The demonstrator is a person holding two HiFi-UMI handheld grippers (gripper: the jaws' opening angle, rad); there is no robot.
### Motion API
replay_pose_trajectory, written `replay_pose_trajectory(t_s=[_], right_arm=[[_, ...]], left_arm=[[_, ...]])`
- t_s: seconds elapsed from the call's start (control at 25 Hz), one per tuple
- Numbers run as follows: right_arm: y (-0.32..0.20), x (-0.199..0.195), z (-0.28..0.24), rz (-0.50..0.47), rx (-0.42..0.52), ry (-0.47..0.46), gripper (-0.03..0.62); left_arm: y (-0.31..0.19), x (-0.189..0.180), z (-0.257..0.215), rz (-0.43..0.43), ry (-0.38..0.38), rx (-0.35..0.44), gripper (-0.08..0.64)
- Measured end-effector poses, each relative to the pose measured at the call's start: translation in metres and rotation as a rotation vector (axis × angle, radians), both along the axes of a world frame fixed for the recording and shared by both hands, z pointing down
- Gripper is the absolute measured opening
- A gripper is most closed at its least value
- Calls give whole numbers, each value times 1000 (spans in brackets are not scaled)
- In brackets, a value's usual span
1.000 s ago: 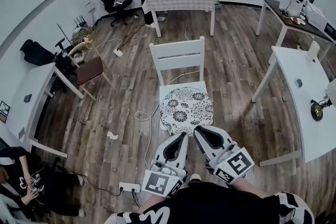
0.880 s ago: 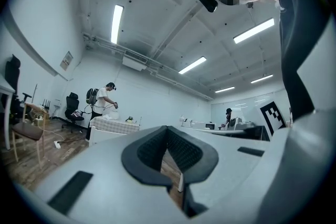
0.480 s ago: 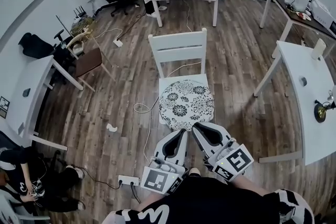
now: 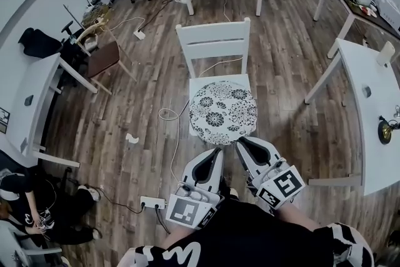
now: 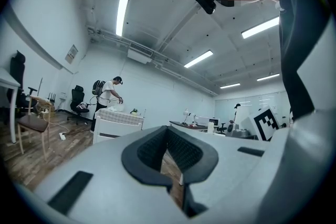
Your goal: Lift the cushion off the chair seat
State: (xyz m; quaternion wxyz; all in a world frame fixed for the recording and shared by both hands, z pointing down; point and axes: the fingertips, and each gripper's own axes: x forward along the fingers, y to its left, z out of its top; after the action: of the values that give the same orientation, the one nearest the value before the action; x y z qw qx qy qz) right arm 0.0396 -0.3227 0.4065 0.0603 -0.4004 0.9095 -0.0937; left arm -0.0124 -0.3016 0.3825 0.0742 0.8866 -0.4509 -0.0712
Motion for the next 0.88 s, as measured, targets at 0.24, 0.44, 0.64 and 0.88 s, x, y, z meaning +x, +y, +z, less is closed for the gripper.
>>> replay_pose_trajectory(t_s=[0.24,0.44,0.64,0.88], right_arm=[[-29,1,32,5,-55,65,40],[-58,-3,63,4,-109,107,41],[-99,-10,119,6,-239,162,143],[-140,-13,192,23,-355,288,211]], left_arm=[[-26,-3,8,9,-11,-10,0],[-57,-6,10,24,4,-2,0],[-97,-12,14,63,-18,-10,0],[-132,-26,22,65,-63,-20,0]])
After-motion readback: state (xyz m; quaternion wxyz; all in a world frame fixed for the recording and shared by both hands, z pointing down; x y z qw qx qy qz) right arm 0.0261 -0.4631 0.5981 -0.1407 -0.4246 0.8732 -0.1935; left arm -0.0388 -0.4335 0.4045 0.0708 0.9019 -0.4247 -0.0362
